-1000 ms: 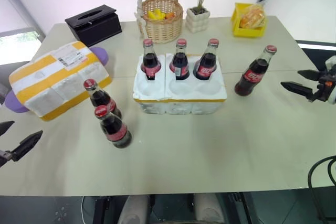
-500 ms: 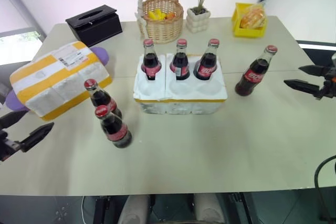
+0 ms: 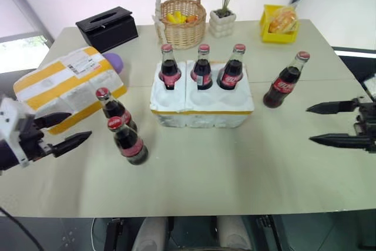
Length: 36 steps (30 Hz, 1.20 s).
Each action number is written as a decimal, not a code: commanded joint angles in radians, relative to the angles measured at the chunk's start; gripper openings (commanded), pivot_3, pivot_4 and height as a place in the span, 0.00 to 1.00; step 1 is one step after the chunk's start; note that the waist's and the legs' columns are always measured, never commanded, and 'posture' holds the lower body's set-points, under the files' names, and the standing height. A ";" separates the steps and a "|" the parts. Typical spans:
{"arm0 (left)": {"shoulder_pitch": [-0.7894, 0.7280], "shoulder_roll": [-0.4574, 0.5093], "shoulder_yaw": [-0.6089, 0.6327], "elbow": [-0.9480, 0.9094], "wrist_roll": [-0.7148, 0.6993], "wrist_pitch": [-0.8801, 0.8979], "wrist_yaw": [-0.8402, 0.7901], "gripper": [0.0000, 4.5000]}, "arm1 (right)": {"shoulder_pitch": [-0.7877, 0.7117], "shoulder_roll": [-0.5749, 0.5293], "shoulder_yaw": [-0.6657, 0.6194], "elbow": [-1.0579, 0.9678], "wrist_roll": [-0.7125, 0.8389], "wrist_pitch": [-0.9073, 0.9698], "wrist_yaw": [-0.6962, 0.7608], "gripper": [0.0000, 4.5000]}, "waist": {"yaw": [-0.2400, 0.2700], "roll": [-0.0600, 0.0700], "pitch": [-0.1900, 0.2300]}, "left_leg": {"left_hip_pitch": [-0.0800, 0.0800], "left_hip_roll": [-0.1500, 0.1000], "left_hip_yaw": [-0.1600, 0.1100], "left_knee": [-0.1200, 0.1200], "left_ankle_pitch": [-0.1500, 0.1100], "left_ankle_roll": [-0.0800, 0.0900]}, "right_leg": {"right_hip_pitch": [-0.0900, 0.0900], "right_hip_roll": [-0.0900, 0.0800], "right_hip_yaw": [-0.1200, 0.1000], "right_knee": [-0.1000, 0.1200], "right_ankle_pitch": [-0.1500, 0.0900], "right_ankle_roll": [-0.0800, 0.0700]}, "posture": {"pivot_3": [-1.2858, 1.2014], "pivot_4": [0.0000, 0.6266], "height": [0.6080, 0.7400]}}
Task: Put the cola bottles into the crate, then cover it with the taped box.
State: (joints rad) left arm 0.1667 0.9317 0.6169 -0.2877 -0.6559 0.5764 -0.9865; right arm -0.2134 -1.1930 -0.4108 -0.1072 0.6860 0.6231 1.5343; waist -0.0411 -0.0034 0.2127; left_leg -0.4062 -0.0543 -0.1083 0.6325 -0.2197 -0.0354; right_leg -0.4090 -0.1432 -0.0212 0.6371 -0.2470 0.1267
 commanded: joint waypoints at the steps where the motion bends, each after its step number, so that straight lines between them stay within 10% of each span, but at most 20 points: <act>1: -0.023 -0.010 -0.046 0.011 0.033 -0.045 -0.004 0.98 | -0.003 0.030 -0.028 -0.152 0.108 0.084 -0.076 1.00 | 0.007 0.000 0.000 | 0.000 0.001 0.000 0.000 0.000 0.000 | 0.000 0.001 0.000 -0.001 0.001 -0.002 | 0.52 0.24 1.00; 36: -0.430 -0.195 -0.442 0.375 0.243 -0.288 -0.014 0.98 | 0.070 0.030 -0.136 -0.266 0.239 0.155 -0.090 1.00 | 0.053 -0.003 -0.002 | -0.001 0.012 0.004 0.001 0.000 0.000 | 0.000 0.012 0.000 -0.007 0.010 -0.005 | 0.52 0.24 1.00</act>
State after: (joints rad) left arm -0.2453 0.7349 0.1706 0.0869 -0.4197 0.3130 -0.9985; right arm -0.1422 -1.1482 -0.5029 -0.3501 0.8929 0.7770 1.4459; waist 0.0123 -0.0063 0.2111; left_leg -0.4077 -0.0425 -0.1043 0.6332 -0.2195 -0.0353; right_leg -0.4095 -0.1310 -0.0212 0.6301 -0.2371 0.1218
